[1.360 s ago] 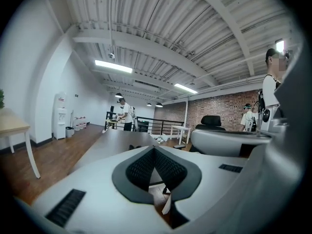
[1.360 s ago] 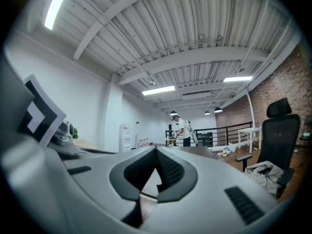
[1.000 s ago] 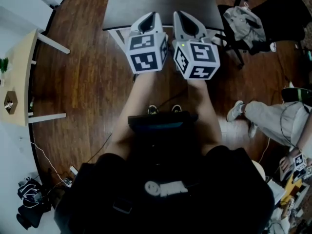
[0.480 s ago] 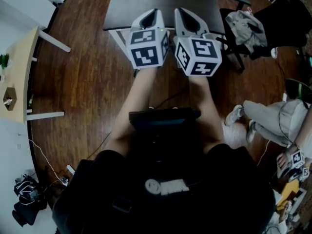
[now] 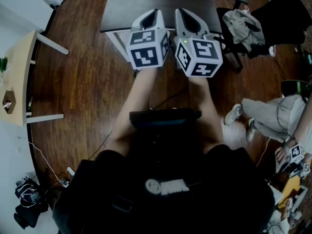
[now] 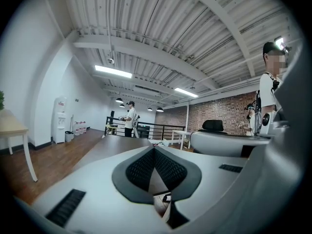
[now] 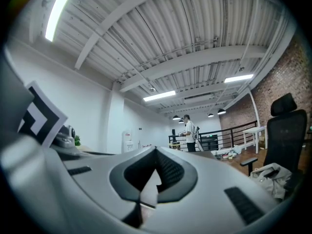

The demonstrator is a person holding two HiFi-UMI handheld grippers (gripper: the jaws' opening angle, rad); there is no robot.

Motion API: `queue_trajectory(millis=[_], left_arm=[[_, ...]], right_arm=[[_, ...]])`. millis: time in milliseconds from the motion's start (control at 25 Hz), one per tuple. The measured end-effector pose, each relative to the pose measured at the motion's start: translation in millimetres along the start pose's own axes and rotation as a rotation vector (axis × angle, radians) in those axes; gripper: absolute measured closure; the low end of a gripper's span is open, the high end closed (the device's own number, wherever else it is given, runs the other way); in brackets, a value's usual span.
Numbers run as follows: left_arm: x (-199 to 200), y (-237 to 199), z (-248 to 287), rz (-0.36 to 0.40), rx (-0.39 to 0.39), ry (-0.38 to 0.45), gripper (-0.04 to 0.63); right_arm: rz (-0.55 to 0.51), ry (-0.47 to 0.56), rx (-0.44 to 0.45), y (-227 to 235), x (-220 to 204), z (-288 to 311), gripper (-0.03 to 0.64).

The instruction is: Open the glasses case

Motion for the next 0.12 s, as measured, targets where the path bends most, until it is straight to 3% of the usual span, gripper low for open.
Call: queue_trajectory(millis=[120], left_arm=[[-5.7,2.1,-0.1,0.013,-0.002,-0.027,0.597]], right_arm=[[-0.001,0.003,-0.003,2.2,0.6,-0.9,0.612]])
Point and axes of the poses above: the fingertips, and each gripper's own axes: z forward along the fingers, y to its right, x out of its top, the point moved 3 cm from there along -z, backward along the fingers, and after that the axes turned 1 degree about -x, right-handed, at the moved point
